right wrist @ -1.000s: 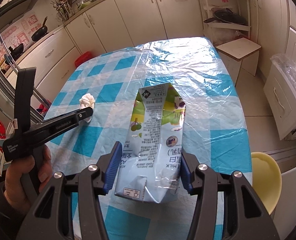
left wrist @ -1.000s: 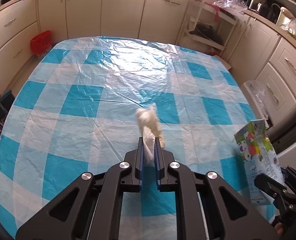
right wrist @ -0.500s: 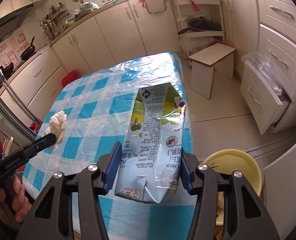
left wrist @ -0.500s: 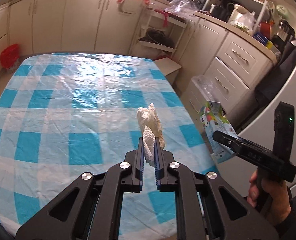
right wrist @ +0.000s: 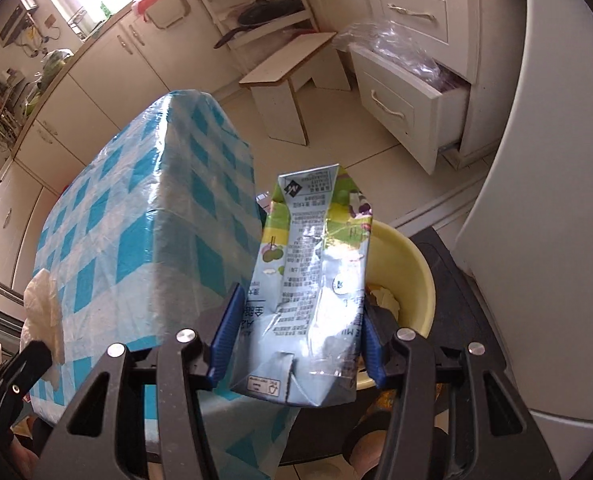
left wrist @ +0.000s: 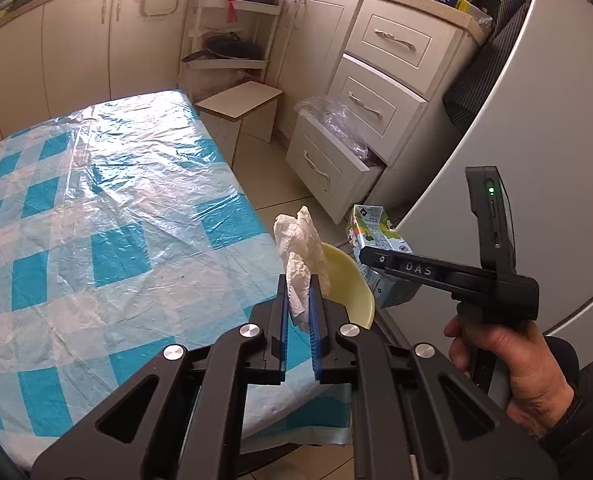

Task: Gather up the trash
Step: 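Drop the milk carton and tissue into the yellow bucket with both tools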

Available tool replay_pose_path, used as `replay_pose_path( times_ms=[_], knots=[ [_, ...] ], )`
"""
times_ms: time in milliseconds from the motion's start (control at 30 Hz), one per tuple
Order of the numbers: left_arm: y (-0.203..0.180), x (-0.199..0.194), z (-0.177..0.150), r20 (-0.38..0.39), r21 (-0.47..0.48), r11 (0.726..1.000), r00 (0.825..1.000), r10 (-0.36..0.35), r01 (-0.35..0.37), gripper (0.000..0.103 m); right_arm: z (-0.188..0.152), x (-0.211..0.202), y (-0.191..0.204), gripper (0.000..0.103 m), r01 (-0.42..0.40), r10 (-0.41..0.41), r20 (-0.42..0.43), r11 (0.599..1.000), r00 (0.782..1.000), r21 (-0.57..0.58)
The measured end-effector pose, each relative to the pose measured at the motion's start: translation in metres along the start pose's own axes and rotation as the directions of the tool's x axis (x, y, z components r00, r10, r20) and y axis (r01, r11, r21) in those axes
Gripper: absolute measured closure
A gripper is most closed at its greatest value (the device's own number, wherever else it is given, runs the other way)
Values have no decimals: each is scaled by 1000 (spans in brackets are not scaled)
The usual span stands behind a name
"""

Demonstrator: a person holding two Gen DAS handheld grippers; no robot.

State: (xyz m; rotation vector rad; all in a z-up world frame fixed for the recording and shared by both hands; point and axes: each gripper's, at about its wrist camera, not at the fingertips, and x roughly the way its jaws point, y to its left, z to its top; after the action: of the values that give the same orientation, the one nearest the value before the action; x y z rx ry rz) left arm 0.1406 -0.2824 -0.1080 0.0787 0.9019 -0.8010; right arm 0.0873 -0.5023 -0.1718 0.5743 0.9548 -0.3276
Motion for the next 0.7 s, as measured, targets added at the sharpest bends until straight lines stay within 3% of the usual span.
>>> replay_pose_path(
  times_ms=[200,300,333,500,600,700],
  knots=[
    [-19,8,2,-11,39,999,1000,4,-4,94,2,17,-21,50,-1,7,-58,996,998,89],
    [-25,20,4,-24,48,999,1000,3,-2,94,2,22,-28,36,7,3,-75,991,997,137],
    [-27,24,4,-30,50,999,1000,2,-1,94,4,19,-29,36,-3,13,-64,989,998,151],
    [-40,51,9,-62,62,998,998,-7,11,94,16,-14,-40,32,-77,53,105,969,993,234],
    [-54,73,14,-91,73,997,996,-12,19,94,22,-46,-46,24,-123,53,259,957,965,263],
    [-66,99,18,-135,87,996,991,9,3,90,27,-67,-47,23,-151,53,357,956,933,251]
  ],
)
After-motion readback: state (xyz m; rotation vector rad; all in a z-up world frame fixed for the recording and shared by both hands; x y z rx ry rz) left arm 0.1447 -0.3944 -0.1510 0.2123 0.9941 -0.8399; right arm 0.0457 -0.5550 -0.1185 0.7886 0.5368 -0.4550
